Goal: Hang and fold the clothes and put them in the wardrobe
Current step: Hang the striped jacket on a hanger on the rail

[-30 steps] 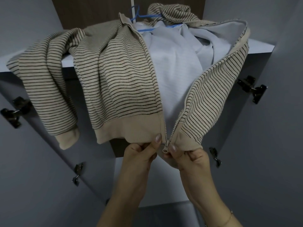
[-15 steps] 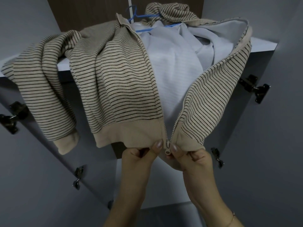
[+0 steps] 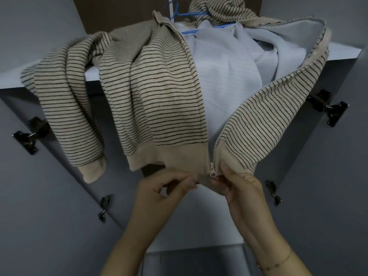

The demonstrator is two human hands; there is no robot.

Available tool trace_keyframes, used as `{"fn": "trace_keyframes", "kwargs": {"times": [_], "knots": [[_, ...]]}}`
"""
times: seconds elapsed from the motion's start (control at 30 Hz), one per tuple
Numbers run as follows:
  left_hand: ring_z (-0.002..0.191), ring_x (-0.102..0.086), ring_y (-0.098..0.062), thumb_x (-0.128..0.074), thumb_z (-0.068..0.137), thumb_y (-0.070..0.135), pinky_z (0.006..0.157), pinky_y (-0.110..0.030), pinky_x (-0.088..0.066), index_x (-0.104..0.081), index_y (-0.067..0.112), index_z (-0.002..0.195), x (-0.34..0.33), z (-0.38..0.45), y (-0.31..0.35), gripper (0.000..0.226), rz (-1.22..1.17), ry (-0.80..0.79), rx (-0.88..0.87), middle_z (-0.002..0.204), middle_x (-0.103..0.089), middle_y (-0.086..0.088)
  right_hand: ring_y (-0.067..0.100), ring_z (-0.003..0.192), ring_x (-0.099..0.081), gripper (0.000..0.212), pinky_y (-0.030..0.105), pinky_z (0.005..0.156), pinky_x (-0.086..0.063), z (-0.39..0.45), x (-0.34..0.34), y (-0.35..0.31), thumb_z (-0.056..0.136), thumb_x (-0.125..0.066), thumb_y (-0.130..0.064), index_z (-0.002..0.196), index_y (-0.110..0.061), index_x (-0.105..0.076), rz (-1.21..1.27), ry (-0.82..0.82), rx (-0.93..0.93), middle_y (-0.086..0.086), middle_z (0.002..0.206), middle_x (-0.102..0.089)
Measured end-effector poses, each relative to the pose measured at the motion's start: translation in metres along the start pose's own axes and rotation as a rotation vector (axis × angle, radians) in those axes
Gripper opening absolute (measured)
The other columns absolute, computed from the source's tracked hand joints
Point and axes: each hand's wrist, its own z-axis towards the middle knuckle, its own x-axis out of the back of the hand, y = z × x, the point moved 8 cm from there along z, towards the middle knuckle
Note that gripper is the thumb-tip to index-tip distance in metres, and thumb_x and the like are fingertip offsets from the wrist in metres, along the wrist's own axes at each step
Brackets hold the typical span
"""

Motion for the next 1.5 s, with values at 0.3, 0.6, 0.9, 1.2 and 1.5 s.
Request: {"fn": "trace_keyframes", "kwargs": {"times": [0.3, 0.6, 0.9, 1.2, 1.5], "knots": [[0.105, -0.064, -0.014, -0.078, 0.082, 0.015, 0.085, -0.035, -0.055, -0.074, 0.006, 0.106, -0.031, 0.017, 0.022, 0.026, 0.435, -0.095, -0.474, 0.111, -0.069, -0.004, 0.036, 0.111, -0.062, 0.034, 0.041, 0.095, -0.052, -0.003, -0.002, -0.001, 0.093, -0.056, -0.015, 0.116, 0.01, -0.063, 0.016, -0.08, 0.001, 0.027, 0.116, -0.065], [0.089, -0.063, -0.007, -0.062, 0.089, 0.011, 0.084, -0.016, -0.05, -0.073, 0.004, 0.09, -0.023, 0.027, 0.027, 0.013, 0.404, 0.035, -0.369, 0.092, -0.071, -0.001, 0.041, 0.099, -0.065, 0.031, 0.038, 0.085, -0.058, -0.005, 0.001, -0.005, 0.085, -0.06, -0.025, 0.099, -0.001, -0.073, -0.273, -0.038, 0.134, 0.022, 0.099, -0.072], [0.09, -0.063, -0.003, -0.06, 0.089, -0.003, 0.081, -0.015, -0.05, -0.072, 0.005, 0.093, -0.035, 0.043, 0.031, 0.015, 0.249, -0.144, -0.317, 0.093, -0.07, 0.001, 0.018, 0.06, -0.066, 0.032, 0.026, 0.06, -0.056, -0.005, -0.015, -0.013, 0.069, -0.069, -0.047, 0.066, -0.016, -0.072, -0.492, -0.126, 0.199, 0.008, 0.066, -0.069], [0.084, -0.063, -0.006, -0.065, 0.088, 0.005, 0.075, -0.021, -0.052, -0.072, 0.012, 0.086, -0.037, 0.055, 0.028, 0.01, 0.27, -0.104, -0.232, 0.085, -0.069, 0.007, 0.014, 0.052, -0.056, 0.035, 0.031, 0.053, -0.049, -0.007, -0.011, -0.017, 0.089, -0.059, -0.031, 0.057, -0.016, -0.062, -0.542, -0.04, 0.308, 0.002, 0.055, -0.059], [0.073, -0.066, -0.004, -0.059, 0.094, 0.01, 0.075, -0.018, -0.053, -0.069, 0.018, 0.084, 0.01, 0.12, 0.041, 0.016, 0.207, 0.068, -0.026, 0.077, -0.069, 0.007, 0.019, 0.051, -0.054, 0.043, 0.028, 0.049, -0.045, -0.02, 0.001, 0.008, 0.095, -0.056, -0.012, 0.053, -0.017, -0.061, -0.448, -0.055, 0.182, 0.006, 0.055, -0.06]]}}
